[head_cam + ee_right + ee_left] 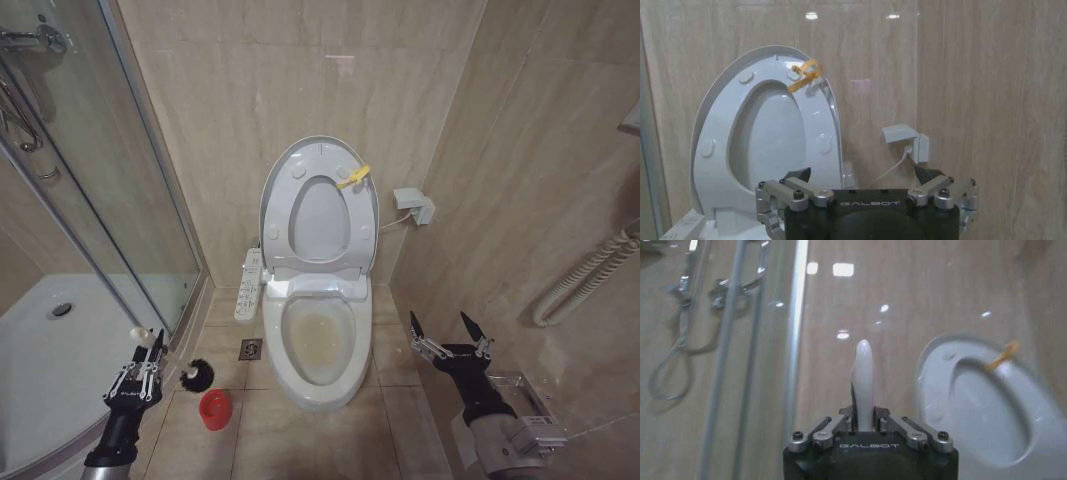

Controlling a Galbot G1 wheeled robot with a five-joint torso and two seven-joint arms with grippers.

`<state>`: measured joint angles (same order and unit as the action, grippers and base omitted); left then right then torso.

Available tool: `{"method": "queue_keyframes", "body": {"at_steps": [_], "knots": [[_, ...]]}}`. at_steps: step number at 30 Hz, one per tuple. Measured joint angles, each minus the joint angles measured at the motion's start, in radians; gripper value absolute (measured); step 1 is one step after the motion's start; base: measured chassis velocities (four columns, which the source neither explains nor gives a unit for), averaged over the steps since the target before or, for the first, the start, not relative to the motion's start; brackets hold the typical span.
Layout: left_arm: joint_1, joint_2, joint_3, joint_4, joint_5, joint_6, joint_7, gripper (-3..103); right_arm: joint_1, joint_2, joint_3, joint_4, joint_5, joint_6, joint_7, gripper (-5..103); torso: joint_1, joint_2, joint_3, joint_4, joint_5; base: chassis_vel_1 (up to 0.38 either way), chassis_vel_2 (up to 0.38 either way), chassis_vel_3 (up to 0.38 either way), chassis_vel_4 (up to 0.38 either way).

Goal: Open the toilet lid, clean the toilet bowl with a toilet brush, close the toilet lid, and flush.

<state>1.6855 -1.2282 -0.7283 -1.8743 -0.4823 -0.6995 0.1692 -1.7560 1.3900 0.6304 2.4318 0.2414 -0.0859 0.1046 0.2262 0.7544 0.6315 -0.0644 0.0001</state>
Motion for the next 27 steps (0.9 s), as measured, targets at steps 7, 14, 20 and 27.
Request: {"method": "queue_keyframes", "body": {"at_steps": [7, 14, 20, 27], "knots": [[-0.099, 0.002, 0.009, 0.285, -0.059, -0.102, 0.058, 19, 0.000, 0.000, 0.000, 0.000, 0.000, 0.000, 0.000, 100, 0.000, 0.000, 0.000, 0.0004, -0.0003, 0.000, 0.000, 0.000, 0.000], [-0.189, 0.010, 0.054, 0.444, -0.138, -0.121, 0.114, 19, 0.000, 0.000, 0.000, 0.000, 0.000, 0.000, 0.000, 100, 0.000, 0.000, 0.000, 0.0003, -0.0002, 0.000, 0.000, 0.000, 0.000], [-0.265, 0.020, 0.075, 0.552, -0.155, -0.121, 0.166, 19, 0.000, 0.000, 0.000, 0.000, 0.000, 0.000, 0.000, 100, 0.000, 0.000, 0.000, 0.0003, -0.0001, 0.000, 0.000, 0.000, 0.000], [-0.332, 0.033, 0.110, 0.646, -0.189, -0.121, 0.194, 19, 0.000, 0.000, 0.000, 0.000, 0.000, 0.000, 0.000, 100, 0.000, 0.000, 0.000, 0.0005, -0.0001, 0.000, 0.000, 0.000, 0.000]]}}
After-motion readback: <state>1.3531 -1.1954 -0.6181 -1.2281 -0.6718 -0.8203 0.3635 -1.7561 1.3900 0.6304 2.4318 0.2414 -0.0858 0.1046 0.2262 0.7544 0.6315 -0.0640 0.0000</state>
